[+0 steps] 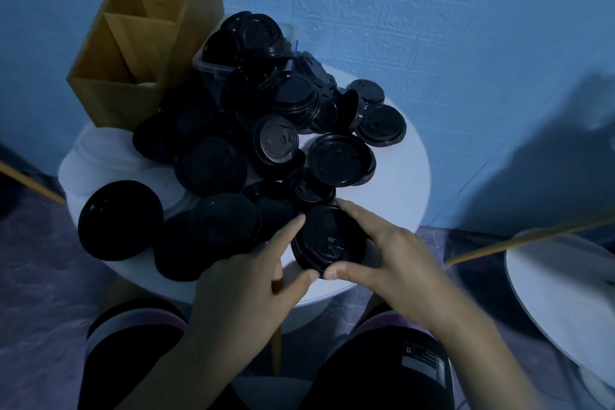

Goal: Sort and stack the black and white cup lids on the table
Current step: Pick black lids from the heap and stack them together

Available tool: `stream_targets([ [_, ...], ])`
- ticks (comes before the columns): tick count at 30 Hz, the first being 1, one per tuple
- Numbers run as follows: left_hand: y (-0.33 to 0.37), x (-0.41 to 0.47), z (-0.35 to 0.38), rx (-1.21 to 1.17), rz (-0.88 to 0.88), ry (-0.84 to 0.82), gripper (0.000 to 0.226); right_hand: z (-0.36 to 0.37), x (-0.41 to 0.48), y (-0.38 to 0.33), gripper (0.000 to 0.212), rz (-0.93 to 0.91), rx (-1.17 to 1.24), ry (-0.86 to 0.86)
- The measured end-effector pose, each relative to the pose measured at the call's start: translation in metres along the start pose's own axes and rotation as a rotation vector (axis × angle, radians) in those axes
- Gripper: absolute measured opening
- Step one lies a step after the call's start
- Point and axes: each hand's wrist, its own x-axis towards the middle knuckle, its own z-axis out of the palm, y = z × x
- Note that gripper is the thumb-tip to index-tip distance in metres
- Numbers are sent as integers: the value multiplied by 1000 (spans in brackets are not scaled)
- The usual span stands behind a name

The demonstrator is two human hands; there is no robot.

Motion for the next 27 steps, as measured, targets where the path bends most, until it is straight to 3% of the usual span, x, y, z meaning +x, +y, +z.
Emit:
stream_targets([
  [6, 2, 3, 2, 55, -7, 29, 84, 1, 4, 8, 99, -14, 130, -15],
  [9, 1, 4, 4, 96, -25, 21, 94, -5, 4, 9, 80, -38, 280, -38],
  [11, 1, 5, 3, 97, -37, 7, 95, -11, 7, 10, 61, -34, 380, 59],
  [14, 5, 4, 0, 76, -57, -20, 94, -21, 20, 21, 33, -43, 143, 337],
  [17, 7, 4, 0, 84, -65, -15, 92, -24, 40, 33, 47, -64, -213, 366],
  [19, 7, 4, 0, 94, -72, -12, 89, -22, 52, 35, 49, -87, -319, 372],
  [24, 8, 3, 1, 75, -74, 11, 86, -20, 66, 34, 22, -138, -324, 442],
  [27, 7, 4, 1, 50, -78, 21, 84, -21, 62, 34, 12, -140, -154, 507],
])
